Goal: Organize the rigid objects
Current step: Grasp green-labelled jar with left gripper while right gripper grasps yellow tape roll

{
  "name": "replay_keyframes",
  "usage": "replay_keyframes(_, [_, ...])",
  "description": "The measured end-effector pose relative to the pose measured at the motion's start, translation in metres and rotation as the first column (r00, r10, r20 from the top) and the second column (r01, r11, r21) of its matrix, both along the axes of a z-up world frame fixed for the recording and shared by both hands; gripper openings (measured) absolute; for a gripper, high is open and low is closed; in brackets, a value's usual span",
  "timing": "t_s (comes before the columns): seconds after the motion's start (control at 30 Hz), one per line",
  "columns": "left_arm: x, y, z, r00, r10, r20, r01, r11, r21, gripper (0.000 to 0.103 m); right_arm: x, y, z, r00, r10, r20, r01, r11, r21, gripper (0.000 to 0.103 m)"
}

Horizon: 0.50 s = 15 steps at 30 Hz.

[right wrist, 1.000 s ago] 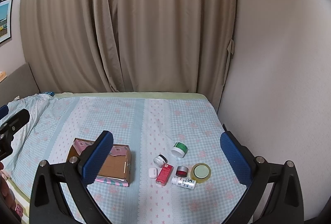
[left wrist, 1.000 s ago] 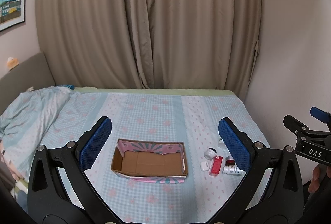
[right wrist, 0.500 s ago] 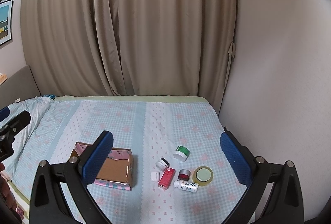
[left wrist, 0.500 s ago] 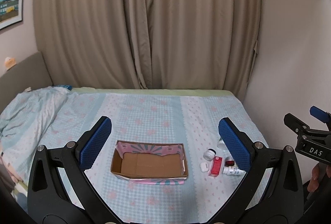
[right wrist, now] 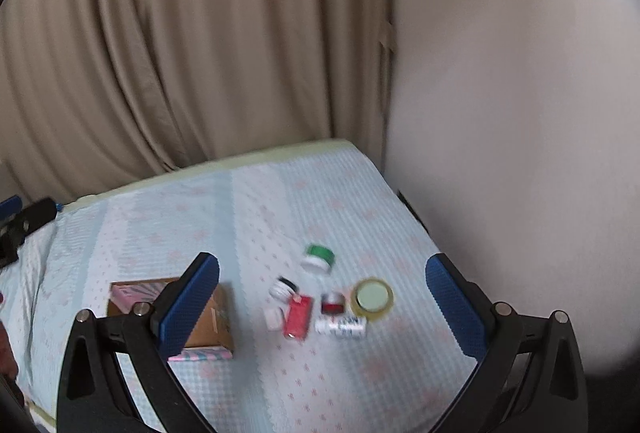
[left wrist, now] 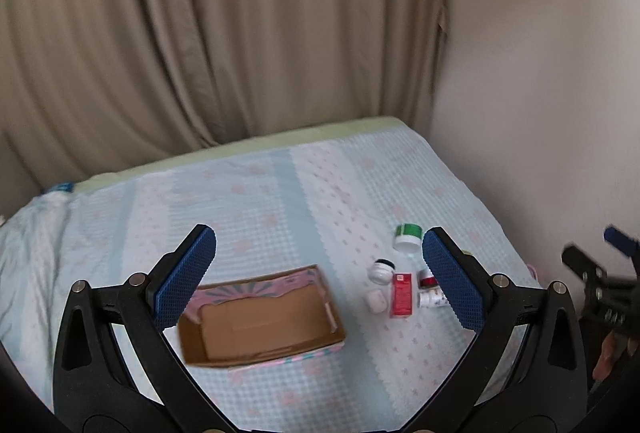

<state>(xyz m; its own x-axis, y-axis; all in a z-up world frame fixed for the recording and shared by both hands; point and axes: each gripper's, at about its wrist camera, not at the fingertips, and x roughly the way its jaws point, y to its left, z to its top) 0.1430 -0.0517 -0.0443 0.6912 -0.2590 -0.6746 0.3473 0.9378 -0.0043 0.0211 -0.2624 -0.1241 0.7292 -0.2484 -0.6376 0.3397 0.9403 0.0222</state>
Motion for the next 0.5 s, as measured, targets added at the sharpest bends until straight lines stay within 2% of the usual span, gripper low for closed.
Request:
replay_keyframes(0.13, [0.045,-0.039,-0.042,0.993,-0.066,-0.098,0.066,0.998,-0.008,0.103,0.013,-0.026,-0.042,0.995,-0.058,-0.079,0.061,0.998,0.031,0.103])
replay_keyframes(0.3, [0.098,-0.099,-0.1,0.969,-0.145,-0.202,0.15,0.989,0.013,0.103,0.039,-0.059,-0.106,0.977,-0.122,-0.177,0.138,0.987,0.082,0.103])
replay_keyframes(0.5, [0.153,-0.176,-0.186,0.918,-0.21,-0.338,0.233,0.972,0.03,0.103,0.08,-0.099,-0.19,0.934,-0.212,-0.289,0.27,0.946,0.179,0.103])
